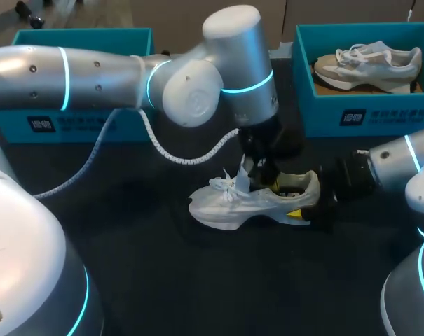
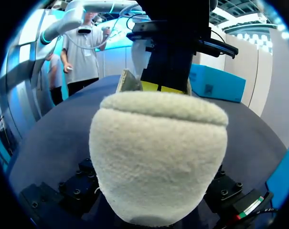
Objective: Take the shoe out of the shoebox, open the shoe tongue, remove and reinsert the insole, then place the shoe into the shoebox
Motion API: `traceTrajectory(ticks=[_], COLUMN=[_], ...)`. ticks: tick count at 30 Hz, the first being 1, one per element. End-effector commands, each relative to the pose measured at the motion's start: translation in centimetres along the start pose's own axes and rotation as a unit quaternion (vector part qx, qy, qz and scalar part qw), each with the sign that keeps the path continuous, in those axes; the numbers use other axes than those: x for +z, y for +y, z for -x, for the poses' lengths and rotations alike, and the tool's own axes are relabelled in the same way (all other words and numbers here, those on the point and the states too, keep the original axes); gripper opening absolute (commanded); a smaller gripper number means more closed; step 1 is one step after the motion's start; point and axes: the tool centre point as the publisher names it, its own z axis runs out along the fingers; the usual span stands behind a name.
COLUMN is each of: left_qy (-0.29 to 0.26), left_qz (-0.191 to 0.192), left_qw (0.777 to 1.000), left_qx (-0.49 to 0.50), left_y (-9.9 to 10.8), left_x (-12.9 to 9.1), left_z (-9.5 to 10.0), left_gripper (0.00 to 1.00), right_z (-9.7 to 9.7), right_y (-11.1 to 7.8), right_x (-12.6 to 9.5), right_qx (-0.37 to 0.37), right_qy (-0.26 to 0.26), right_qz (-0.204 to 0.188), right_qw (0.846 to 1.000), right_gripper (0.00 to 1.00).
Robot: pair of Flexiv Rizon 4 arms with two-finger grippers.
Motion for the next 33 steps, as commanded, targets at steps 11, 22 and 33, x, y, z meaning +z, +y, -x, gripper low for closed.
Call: traceTrajectory(ticks=[11, 22, 33], left_qy=[-0.020, -0.023, -0.005], left_qz=[0.000, 0.012, 0.024], left_qw=[1.000, 1.000, 1.000], left_qx=[0.001, -0.012, -0.001], left_y=[-1.9, -1.2, -1.3], left_x=[2.8, 4.1, 4.6], left_z=[-0.5, -0.6, -1.0], left_gripper=[0.00, 0.00, 0.18], right_z=[-0.3, -0.3, -0.3], right_y=[-0.2, -0.2, -0.2], right_x=[0.6, 0.6, 0.6], right_qx=[0.000, 0.000, 0.000], right_qy=[0.000, 0.000, 0.000], right_qz=[-0.002, -0.002, -0.002], right_qw=[1.000, 1.000, 1.000], right_gripper=[0.00, 0.00, 0.00])
